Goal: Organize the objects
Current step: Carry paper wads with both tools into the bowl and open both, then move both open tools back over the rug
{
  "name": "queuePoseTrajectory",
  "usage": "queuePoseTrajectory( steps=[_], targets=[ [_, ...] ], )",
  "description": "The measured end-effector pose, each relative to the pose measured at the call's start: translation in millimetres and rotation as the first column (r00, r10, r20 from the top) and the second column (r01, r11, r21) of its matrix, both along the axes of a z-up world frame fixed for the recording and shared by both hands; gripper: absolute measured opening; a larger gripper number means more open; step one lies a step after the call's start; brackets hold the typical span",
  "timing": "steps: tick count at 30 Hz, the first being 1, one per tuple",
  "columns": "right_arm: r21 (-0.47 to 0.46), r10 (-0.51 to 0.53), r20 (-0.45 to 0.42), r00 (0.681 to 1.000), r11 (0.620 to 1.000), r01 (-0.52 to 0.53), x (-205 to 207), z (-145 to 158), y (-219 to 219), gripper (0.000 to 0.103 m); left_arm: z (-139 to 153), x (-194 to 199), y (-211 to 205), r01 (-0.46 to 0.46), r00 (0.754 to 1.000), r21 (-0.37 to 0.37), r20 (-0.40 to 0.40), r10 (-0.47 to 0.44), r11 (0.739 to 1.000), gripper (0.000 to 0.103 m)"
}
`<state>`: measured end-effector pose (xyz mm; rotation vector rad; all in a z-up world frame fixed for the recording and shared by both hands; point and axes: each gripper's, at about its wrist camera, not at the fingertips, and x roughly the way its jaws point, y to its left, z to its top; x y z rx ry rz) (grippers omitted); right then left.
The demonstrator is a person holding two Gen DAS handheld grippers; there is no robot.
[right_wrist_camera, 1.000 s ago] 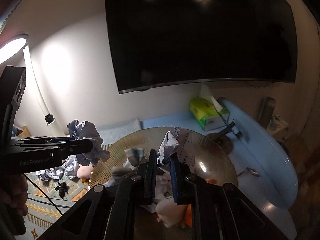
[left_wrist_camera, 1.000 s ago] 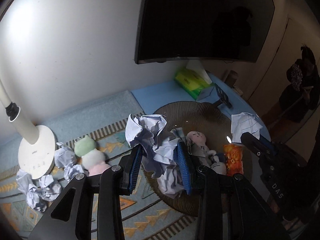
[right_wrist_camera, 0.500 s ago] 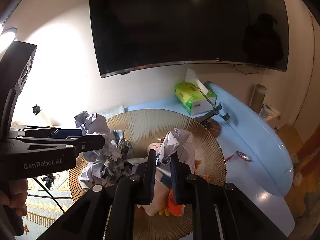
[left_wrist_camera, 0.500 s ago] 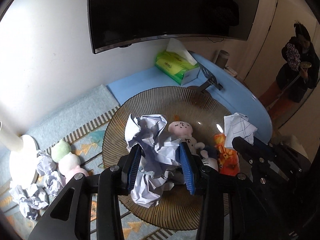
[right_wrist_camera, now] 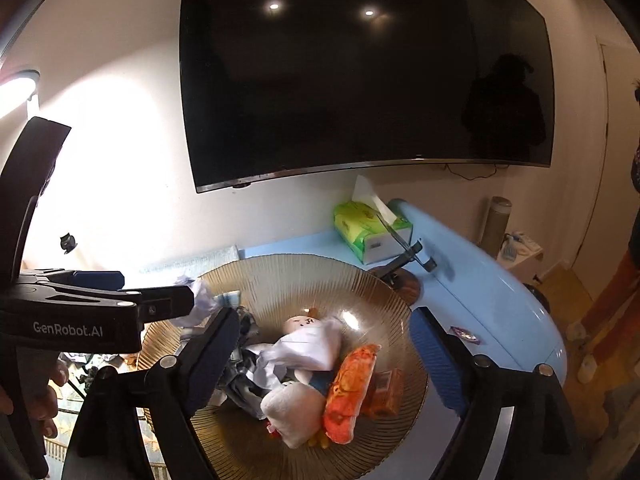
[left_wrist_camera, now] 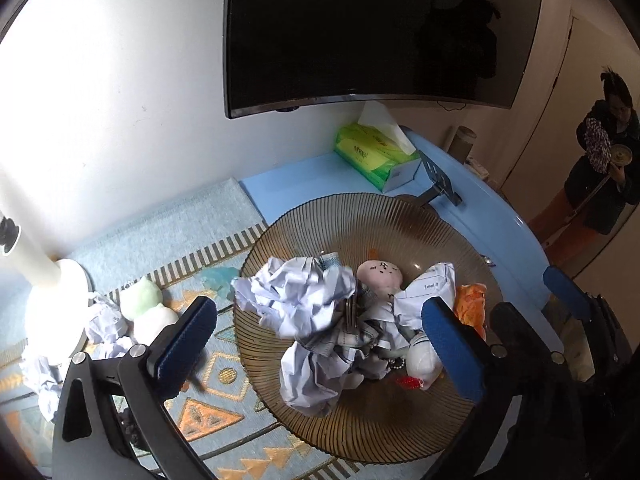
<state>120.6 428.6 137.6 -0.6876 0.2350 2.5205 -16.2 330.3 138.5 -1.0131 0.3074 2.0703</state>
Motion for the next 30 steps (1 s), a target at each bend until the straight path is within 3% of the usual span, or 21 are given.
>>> queuePoseTrajectory(
  steps=[12, 16, 20, 25, 30],
  targets=[
    [-0.056, 0.066, 0.022, 0.998, 0.996, -0.065, -13, -3, -8, 0.087, -10, -9, -29, -0.096, 0.994, -0.020, 0.054, 0.097, 0.995, 0.102],
    [-0.096, 0.109, 0.014, 0.994, 0.990, -0.107, -25, -4, -14, 0.087, -12, -18, -52, -0.155, 0.985, 0.006, 0.075, 0.154, 0.988, 0.102],
    [-0.135, 0.180, 0.001, 0.984, 0.975, -0.178, -43, -1, -31, 0.087, -3, -32, -91, -0.246, 0.969, 0.032, 0.041, 0.245, 0.969, 0.102],
    [-0.117, 0.342, -0.004, 0.940, 0.933, -0.340, -72, 5, -76, 0.087, -3, -58, -160, -0.397, 0.918, 0.034, 0.023, 0.396, 0.917, 0.102],
    [-0.118, 0.528, 0.039, 0.848, 0.846, -0.521, -98, -5, -132, 0.089, -19, -73, -235, -0.550, 0.833, 0.031, 0.092, 0.545, 0.835, 0.102]
  ],
)
